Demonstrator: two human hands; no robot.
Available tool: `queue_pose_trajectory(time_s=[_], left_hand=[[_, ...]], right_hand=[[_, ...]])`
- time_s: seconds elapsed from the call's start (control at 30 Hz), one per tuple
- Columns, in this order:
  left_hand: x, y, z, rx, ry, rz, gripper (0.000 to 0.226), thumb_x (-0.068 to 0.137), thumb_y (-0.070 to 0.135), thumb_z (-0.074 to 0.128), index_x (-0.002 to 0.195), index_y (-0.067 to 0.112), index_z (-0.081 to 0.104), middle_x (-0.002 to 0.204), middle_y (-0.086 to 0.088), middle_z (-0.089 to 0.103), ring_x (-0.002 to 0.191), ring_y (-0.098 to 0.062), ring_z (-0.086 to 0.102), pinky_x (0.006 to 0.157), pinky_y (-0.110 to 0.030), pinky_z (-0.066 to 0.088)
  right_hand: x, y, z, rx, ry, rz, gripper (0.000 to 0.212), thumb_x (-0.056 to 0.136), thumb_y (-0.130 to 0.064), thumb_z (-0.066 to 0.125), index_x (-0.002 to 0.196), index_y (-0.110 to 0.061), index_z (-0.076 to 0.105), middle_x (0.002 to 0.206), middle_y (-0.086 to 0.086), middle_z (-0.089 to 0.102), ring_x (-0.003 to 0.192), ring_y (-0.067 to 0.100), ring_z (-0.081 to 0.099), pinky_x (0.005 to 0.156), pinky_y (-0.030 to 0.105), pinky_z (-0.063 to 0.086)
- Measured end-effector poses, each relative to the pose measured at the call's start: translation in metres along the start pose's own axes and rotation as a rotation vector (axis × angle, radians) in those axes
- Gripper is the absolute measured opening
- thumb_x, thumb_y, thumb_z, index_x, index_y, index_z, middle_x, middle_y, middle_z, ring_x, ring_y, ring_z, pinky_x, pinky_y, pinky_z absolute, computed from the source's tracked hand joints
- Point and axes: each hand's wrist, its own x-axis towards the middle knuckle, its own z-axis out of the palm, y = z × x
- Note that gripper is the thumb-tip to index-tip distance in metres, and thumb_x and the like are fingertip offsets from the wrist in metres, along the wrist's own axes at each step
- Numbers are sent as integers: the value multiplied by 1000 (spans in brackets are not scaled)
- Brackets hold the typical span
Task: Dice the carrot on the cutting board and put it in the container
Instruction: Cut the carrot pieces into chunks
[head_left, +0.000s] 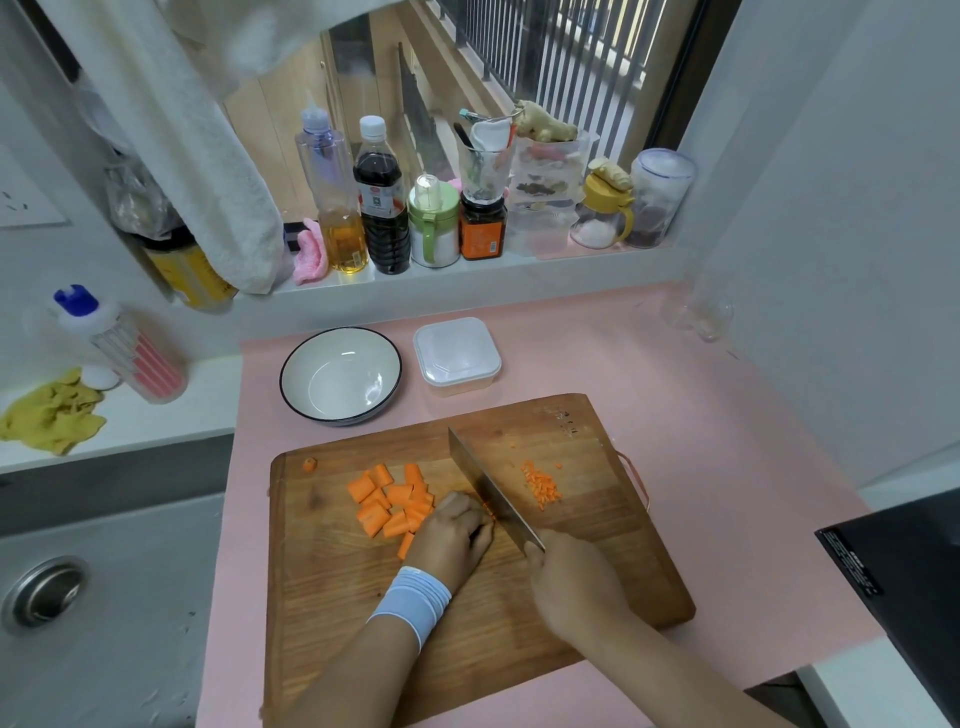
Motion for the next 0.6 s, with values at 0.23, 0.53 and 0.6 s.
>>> queue_pose_trajectory(time_s=[0.23, 0.53, 0.6], left_hand=[[1, 1, 0, -13, 6, 9, 9, 78, 2, 73, 76, 11, 70, 81, 0, 62, 84, -13, 57, 79, -20, 47], [-3, -1, -1, 16, 19, 3, 9, 85, 13, 66, 79, 11, 73, 84, 0, 65, 85, -13, 58, 78, -20, 48], [-3, 0, -1, 21, 24, -3, 4, 81, 9, 71, 78, 11, 72, 83, 0, 65, 85, -13, 58, 78, -18, 48]], right_hand=[[15, -2, 2, 48, -44, 31, 29, 107, -34, 38, 90, -27, 62, 82, -8, 64, 75, 10, 62, 70, 30, 53], [37, -11, 4, 39, -42, 33, 29, 106, -34, 38, 89, -26, 60, 82, -7, 61, 73, 9, 56, 64, 31, 45], [37, -11, 2, 59, -52, 38, 30, 106, -35, 38, 90, -26, 61, 83, -6, 62, 75, 11, 58, 67, 32, 48]])
